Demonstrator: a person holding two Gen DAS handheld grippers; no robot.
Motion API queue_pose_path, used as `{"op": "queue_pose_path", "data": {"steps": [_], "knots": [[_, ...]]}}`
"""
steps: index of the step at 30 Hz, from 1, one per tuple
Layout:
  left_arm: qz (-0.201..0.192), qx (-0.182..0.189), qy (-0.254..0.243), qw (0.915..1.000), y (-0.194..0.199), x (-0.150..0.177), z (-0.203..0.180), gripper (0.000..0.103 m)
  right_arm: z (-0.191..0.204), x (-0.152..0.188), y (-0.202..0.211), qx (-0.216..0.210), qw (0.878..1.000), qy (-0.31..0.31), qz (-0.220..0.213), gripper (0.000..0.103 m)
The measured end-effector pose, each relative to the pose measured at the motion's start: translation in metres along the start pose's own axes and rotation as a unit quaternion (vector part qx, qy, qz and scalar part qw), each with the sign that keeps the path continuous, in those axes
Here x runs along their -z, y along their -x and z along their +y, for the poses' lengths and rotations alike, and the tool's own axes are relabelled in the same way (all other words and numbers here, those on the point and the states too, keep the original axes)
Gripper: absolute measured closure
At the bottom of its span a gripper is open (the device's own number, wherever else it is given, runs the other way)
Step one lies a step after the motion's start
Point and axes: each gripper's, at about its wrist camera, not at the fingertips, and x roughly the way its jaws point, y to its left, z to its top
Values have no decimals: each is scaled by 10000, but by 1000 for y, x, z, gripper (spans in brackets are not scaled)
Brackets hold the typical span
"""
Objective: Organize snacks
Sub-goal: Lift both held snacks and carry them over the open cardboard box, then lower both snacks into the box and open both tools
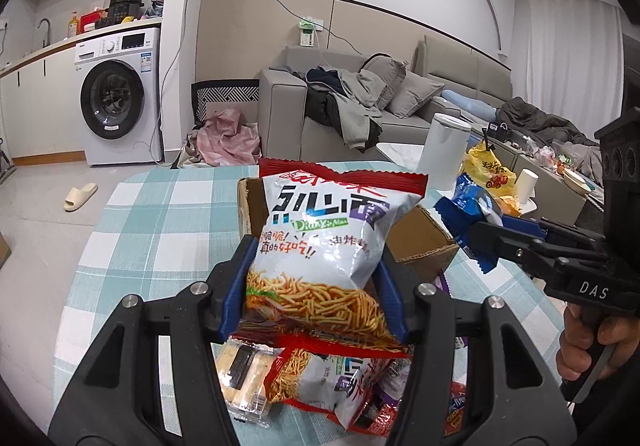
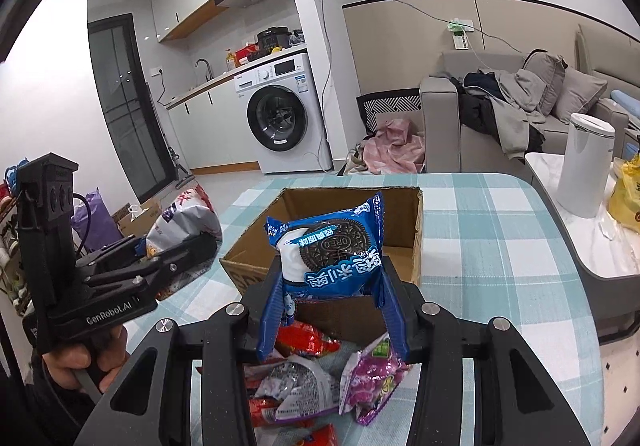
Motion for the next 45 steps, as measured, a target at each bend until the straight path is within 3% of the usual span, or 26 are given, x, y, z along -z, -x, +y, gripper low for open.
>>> {"op": "queue_pose_path", "data": {"steps": [11, 28, 45], "knots": [[88, -105, -43, 9999, -37, -9, 7, 50, -2, -9, -26, -191, 9995, -191, 139, 58], [406, -197, -67, 9990, -100, -4, 15, 50, -17, -11, -57, -36, 9987, -360, 369, 58], [537, -230, -342, 9977, -129, -4, -1, 49, -27, -8, -77, 30, 9975, -412, 568, 58]]}}
